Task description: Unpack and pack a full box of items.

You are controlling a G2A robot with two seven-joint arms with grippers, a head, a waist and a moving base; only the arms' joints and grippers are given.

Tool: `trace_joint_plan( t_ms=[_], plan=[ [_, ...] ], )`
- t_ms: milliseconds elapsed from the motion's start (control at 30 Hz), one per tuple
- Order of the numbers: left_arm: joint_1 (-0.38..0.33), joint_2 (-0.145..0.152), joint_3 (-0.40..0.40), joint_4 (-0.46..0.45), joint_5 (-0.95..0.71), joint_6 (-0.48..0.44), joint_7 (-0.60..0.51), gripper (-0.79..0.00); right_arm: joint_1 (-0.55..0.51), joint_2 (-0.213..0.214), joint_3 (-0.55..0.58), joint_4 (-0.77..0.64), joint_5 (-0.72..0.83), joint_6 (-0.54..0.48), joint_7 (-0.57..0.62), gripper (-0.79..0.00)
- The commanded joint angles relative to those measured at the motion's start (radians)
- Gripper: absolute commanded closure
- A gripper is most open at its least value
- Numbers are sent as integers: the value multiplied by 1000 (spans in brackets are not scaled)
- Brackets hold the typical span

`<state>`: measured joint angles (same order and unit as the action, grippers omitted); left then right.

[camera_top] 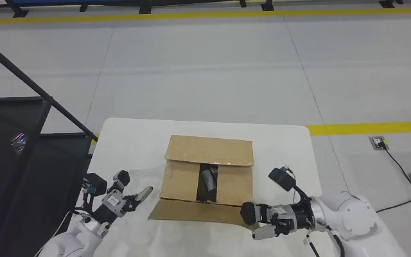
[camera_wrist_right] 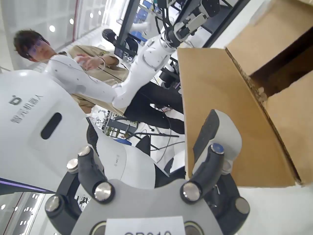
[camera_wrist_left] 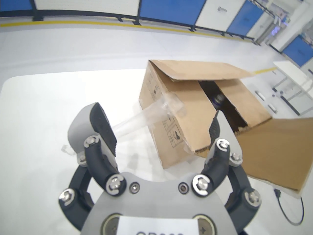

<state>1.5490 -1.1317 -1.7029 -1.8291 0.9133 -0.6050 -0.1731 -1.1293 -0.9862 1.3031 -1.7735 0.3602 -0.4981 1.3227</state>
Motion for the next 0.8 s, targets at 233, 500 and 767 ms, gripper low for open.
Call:
trace_joint_plan(
  t_ms=[233,500,767],
  plan=[
    [-12,21,23,64,140,-221,-78,-785,26,70,-172,67,-172,-123,-123,-785],
    [-49,24,91,112,237,-208,-67,-785,108,72,-185,216,279,-91,-192,-785],
    [-52,25,94,118,239,-201,-62,-785,137,65,-191,264,383,6,-216,-785]
  ],
)
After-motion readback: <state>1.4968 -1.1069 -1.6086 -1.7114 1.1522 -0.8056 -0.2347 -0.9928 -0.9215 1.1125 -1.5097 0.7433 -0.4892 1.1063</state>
